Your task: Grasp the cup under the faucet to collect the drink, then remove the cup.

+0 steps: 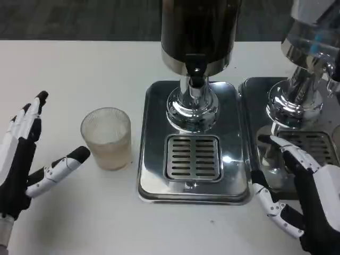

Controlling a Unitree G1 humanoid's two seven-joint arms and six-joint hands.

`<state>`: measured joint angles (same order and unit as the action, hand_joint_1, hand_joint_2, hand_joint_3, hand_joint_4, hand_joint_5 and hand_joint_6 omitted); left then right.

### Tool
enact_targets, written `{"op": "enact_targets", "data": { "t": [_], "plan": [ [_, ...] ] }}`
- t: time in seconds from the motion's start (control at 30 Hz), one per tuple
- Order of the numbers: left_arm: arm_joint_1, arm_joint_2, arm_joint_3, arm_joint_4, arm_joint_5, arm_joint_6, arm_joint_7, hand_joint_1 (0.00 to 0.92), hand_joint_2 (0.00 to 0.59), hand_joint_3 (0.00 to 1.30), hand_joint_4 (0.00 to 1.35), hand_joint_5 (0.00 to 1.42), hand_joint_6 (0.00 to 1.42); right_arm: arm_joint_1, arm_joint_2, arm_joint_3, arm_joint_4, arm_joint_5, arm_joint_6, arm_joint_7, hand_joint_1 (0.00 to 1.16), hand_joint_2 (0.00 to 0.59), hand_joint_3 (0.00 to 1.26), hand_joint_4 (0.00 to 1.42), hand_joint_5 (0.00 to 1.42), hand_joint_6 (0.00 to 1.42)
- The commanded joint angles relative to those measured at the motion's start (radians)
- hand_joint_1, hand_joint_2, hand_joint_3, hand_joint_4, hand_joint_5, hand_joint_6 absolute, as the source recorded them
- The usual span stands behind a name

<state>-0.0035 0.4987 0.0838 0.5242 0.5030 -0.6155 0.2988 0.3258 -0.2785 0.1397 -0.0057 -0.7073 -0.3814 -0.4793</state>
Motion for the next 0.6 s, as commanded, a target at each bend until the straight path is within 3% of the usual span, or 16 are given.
{"op": "enact_targets", "data": {
  "t": [0.03,0.27,0.6],
  "plan": [
    [-0.061,0.012,-0.029,0.092,-0.006,-0.049,0.031,0.054,0.036,0.00,0.00,0.04,0.04,-0.001,-0.013,-0.012,0.009,0.023,-0.013,0.006,0.38,0.426,0.27,0.24,0.27,0.40],
    [-0.121,0.009,-0.080,0.180,0.007,-0.088,0.068,0.104,0.031,0.00,0.00,0.07,0.07,0.001,-0.042,-0.026,0.012,0.050,-0.027,0.028,0.37,0.418,0.27,0.25,0.27,0.40],
    [-0.220,0.018,-0.151,0.350,-0.030,-0.163,-0.001,0.108,0.024,0.00,0.00,0.09,0.09,0.024,-0.054,-0.042,-0.009,0.068,-0.027,0.047,0.37,0.415,0.27,0.25,0.27,0.41]
  ]
}}
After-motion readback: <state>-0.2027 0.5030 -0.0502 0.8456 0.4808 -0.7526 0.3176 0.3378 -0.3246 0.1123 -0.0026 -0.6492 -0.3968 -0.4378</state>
